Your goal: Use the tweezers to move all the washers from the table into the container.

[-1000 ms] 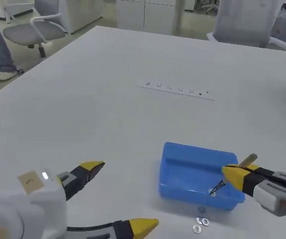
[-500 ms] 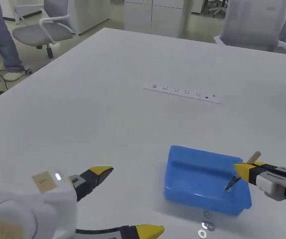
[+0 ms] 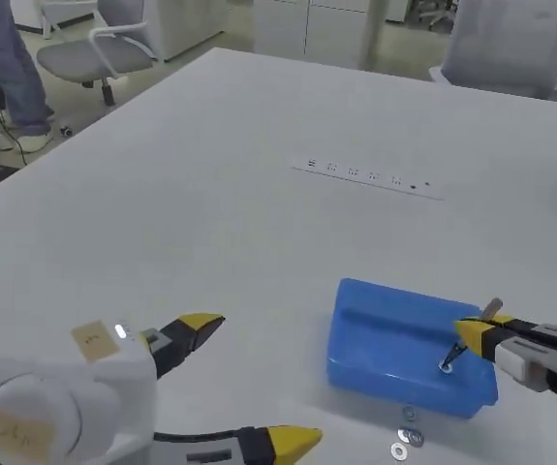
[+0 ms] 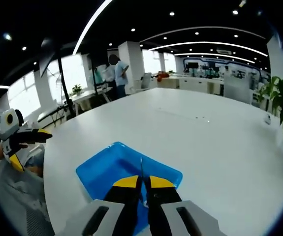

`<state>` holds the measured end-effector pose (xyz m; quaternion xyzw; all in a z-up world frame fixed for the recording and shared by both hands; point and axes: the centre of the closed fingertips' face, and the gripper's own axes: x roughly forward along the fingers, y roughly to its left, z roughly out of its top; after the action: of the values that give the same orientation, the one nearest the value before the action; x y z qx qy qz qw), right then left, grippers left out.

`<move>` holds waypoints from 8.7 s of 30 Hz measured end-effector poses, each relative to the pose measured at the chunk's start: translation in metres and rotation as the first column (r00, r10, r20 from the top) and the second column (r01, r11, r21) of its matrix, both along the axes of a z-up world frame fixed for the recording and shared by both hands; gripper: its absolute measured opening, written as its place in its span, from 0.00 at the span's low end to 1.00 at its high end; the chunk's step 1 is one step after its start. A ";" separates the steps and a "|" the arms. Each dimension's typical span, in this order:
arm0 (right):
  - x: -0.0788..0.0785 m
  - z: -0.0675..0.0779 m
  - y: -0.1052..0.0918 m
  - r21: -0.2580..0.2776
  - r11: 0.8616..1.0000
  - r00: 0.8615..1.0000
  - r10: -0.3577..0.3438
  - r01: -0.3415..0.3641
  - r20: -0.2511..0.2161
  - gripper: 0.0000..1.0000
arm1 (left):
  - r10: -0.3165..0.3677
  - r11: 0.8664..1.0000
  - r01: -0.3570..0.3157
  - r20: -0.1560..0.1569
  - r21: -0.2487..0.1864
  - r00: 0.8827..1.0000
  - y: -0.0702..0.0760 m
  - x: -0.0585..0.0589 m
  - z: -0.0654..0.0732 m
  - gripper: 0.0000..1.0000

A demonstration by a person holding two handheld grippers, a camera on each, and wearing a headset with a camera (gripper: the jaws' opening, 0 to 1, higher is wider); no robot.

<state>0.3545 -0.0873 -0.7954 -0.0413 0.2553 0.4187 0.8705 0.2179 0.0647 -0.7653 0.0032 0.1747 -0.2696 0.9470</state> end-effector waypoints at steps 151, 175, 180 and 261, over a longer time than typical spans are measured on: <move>0.004 -0.003 0.021 0.050 0.997 0.998 0.055 -0.055 0.007 0.03 | -0.042 0.998 0.043 -0.036 0.036 0.998 -0.005 -0.004 -0.010 0.81; -0.071 0.031 0.026 0.199 0.974 0.994 0.103 -0.110 0.047 0.01 | -0.055 0.998 0.056 -0.045 0.025 0.997 -0.008 -0.005 -0.010 0.80; -0.077 0.008 0.025 0.052 0.981 0.974 0.176 -0.185 0.141 0.01 | -0.058 0.998 0.060 -0.050 0.032 0.997 -0.008 -0.005 -0.011 0.80; -0.108 -0.016 0.007 0.025 0.980 0.981 0.196 -0.196 0.004 0.02 | -0.058 0.997 0.060 -0.051 0.039 0.997 -0.006 -0.006 -0.013 0.77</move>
<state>0.2465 -0.0807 -0.8115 -0.0554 0.2439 0.5058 0.8256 0.2123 0.0587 -0.7782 0.0207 0.2034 -0.2939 0.9337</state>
